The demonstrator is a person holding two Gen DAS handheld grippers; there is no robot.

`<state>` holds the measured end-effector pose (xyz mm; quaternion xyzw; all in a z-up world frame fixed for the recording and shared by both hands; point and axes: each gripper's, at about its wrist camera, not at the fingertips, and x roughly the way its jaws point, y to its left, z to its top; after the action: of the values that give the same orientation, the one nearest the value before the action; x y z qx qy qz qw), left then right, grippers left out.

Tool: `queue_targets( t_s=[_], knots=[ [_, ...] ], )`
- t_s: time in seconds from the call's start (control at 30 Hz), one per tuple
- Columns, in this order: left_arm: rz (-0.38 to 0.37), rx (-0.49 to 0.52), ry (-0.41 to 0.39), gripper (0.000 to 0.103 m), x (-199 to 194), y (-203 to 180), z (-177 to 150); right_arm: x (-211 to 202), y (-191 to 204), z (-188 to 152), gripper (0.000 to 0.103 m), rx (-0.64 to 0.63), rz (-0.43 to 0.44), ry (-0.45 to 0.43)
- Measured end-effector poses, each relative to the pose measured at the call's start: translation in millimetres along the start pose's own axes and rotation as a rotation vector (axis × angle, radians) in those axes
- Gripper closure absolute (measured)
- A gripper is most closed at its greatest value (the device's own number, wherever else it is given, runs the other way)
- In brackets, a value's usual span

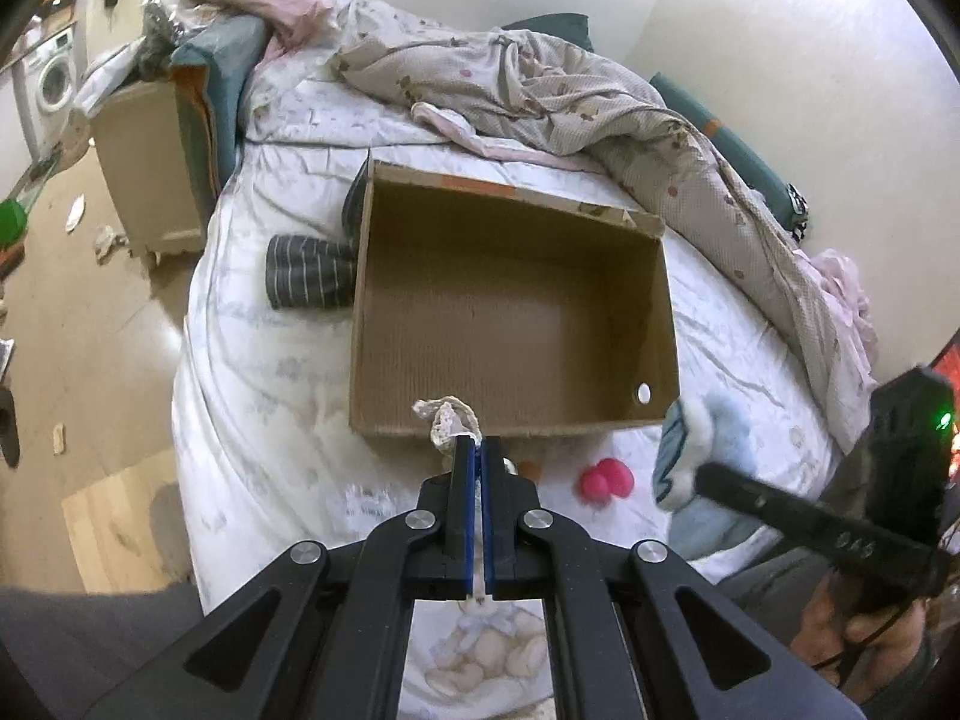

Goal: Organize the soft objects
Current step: 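Carry the blue scrunchie into the box with the right tool while the left tool grasps the lace scrunchie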

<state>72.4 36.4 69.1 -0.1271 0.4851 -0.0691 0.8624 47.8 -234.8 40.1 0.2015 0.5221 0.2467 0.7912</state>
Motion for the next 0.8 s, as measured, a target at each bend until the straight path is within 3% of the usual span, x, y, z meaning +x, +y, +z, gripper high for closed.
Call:
queue_targets(
  t_s=[0.2,0.37,0.43,0.6,0.8],
  knots=[
    [0.021,0.036,-0.004,0.101,15,-7,26,2,12,45,0.079,-0.090,-0.031,-0.019],
    [0.043,0.054,0.006,0.101,45,-13,46,28,9,81,0.079,-0.119,-0.041,-0.031],
    [0.095,0.074,0.000,0.101,60,-15,54,42,3,91,0.079,-0.139,-0.064,-0.033],
    [0.118,0.070,0.012,0.101,88,-9,67,72,-14,99,0.079,-0.143,-0.088,-0.027],
    [0.089,0.035,0.035,0.101,117,1,66,95,-29,97,0.079,-0.111,-0.103,-0.004]
  ],
)
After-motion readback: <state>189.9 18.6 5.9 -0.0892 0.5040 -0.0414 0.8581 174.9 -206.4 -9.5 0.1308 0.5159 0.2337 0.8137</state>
